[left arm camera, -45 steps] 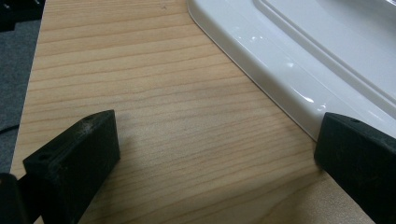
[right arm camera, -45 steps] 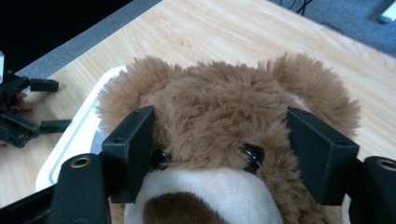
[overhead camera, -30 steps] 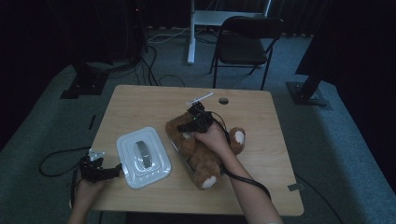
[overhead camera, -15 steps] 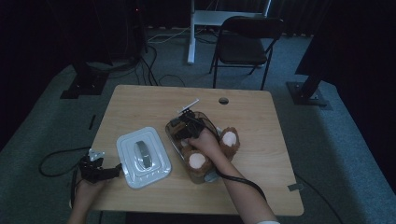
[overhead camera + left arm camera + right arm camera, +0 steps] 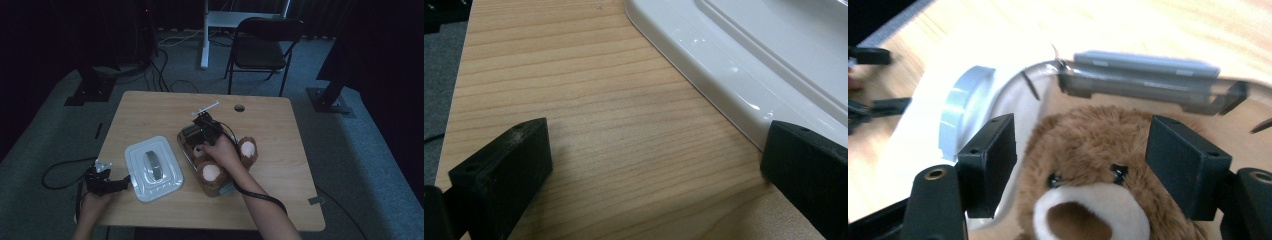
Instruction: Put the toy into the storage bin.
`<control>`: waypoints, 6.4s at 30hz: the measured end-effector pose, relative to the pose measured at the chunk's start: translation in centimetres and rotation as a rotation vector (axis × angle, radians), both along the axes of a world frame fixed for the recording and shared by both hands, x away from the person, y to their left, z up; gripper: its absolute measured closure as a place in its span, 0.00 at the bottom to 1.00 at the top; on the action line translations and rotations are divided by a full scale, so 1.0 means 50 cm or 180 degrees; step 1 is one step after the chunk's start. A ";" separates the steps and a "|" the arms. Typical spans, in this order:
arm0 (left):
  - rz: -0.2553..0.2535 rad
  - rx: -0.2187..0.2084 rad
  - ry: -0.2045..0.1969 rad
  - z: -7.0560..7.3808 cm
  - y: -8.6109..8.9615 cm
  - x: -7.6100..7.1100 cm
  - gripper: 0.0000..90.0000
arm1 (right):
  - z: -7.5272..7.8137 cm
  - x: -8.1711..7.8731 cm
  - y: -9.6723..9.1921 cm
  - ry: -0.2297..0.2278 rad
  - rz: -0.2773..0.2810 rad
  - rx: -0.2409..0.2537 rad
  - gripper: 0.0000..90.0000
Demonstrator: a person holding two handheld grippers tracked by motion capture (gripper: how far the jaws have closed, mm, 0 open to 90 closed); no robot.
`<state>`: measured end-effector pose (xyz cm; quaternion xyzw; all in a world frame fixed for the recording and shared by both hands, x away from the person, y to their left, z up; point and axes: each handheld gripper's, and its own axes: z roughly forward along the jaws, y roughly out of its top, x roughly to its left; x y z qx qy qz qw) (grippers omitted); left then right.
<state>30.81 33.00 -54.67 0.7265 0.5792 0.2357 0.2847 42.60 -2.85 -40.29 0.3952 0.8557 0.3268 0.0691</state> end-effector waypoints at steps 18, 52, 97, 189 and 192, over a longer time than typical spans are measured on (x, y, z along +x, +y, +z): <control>0.0003 -0.0001 0.0001 0.000 0.000 0.000 0.01 | 0.064 -0.109 -0.073 -0.0219 0.0265 0.0435 0.31; 0.0002 -0.0003 0.0003 0.000 0.000 0.000 0.01 | 0.021 -0.275 -0.184 -0.0241 0.0560 0.0690 0.62; 0.0003 -0.0004 0.0002 0.000 0.000 0.000 0.01 | -0.004 -0.191 -0.114 -0.0026 0.0602 0.0092 0.43; 0.0002 -0.0002 -0.0002 0.000 0.000 0.000 0.01 | -0.008 -0.104 -0.323 -0.0218 -0.0301 0.0538 0.13; 0.0002 0.0001 0.0001 0.000 0.001 0.000 0.01 | -0.018 -0.103 -0.348 -0.0302 -0.0441 0.0495 0.13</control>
